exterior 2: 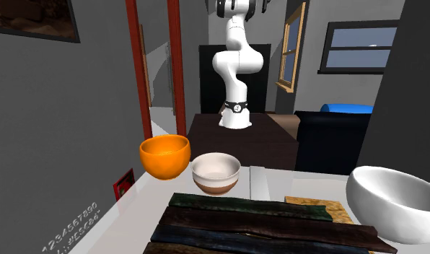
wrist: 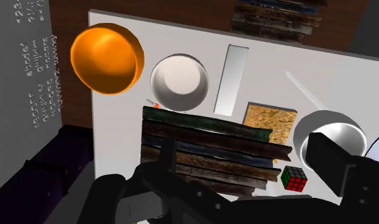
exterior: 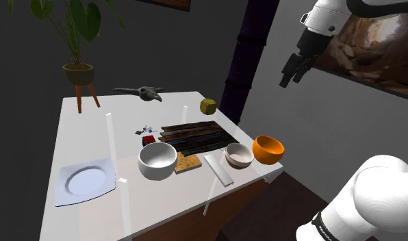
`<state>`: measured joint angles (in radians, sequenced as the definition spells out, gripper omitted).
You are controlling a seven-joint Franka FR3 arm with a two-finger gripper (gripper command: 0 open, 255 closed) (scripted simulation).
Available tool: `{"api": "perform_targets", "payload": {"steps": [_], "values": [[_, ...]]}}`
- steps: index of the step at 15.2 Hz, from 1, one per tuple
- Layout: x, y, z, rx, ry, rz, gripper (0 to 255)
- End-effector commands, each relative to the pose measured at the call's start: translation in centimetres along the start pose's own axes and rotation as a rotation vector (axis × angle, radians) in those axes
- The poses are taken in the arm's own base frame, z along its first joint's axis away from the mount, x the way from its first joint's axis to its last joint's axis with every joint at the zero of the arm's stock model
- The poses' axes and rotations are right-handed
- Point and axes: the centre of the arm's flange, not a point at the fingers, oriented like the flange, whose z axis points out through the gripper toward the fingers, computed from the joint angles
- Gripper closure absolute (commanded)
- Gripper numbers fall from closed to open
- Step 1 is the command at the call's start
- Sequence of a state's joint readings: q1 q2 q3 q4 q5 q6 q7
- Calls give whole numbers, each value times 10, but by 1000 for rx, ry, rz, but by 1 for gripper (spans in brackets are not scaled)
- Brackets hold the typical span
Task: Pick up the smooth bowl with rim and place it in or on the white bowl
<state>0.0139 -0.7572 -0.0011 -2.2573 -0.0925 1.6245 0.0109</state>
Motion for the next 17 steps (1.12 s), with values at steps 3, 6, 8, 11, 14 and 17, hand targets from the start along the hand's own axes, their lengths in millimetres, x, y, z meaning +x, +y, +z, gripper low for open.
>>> {"api": "perform_targets", "payload": {"steps": [3,6,8,11,14,17], "values": [[4,-2,26,-2,-3,-11,0],[11,-4,65,-6,-8,-27,0],[15,-6,91,-9,-11,-38,0],[20,-8,131,-12,-16,-54,0],[26,-10,170,-16,-21,-70,0],[31,-12,209,-20,-26,-86,0]]}}
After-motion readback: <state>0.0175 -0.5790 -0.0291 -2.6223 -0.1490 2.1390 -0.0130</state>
